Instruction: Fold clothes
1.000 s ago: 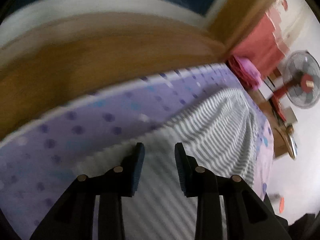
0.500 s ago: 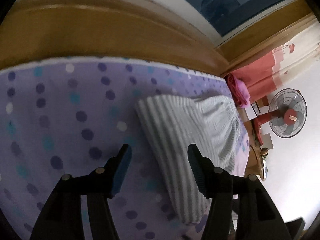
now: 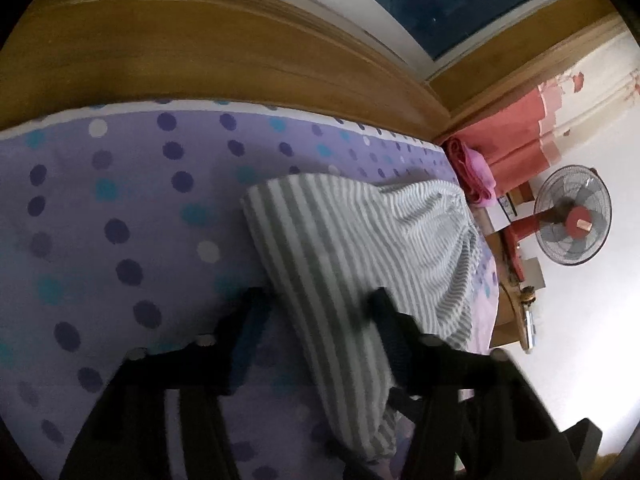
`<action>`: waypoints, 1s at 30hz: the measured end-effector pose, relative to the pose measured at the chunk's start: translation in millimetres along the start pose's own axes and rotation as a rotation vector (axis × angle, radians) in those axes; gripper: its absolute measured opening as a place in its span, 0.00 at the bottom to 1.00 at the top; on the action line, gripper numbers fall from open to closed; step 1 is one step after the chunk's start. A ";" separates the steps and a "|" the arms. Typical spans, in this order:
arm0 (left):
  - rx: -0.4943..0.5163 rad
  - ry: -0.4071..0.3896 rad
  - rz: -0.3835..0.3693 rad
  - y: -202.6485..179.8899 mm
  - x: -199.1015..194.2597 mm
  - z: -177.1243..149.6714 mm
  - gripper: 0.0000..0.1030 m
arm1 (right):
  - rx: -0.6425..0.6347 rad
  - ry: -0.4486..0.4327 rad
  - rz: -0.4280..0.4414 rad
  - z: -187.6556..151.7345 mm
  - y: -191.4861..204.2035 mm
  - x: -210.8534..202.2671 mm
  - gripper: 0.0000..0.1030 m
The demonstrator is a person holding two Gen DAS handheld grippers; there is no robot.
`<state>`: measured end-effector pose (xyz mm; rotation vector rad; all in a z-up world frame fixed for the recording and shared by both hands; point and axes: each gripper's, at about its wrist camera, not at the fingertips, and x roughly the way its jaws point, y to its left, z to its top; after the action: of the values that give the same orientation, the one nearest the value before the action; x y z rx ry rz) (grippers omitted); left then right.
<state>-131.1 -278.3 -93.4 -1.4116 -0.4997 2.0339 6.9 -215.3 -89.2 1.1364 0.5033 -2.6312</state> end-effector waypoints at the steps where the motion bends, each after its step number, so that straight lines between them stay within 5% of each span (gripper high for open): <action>1: -0.004 -0.003 0.012 -2.3 -0.4 -0.6 0.42 | 0.003 -0.004 0.008 -0.4 -1.5 -1.4 0.40; 5: -0.034 -0.018 0.023 -13.6 -9.8 -1.1 0.40 | 0.008 -0.032 0.069 -0.1 -13.5 -13.4 0.32; 14: 0.062 -0.080 0.035 -78.6 -27.9 7.9 0.40 | 0.117 -0.175 0.143 -8.4 -76.1 -60.5 0.32; 30: 0.228 -0.017 0.057 -183.5 42.6 52.3 0.40 | 0.380 -0.241 0.135 -32.1 -186.0 -77.1 0.32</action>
<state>-141.9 -111.5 7.9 -1.2851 -0.2269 2.0758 16.5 -26.8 -12.3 0.8867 -0.1213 -2.7598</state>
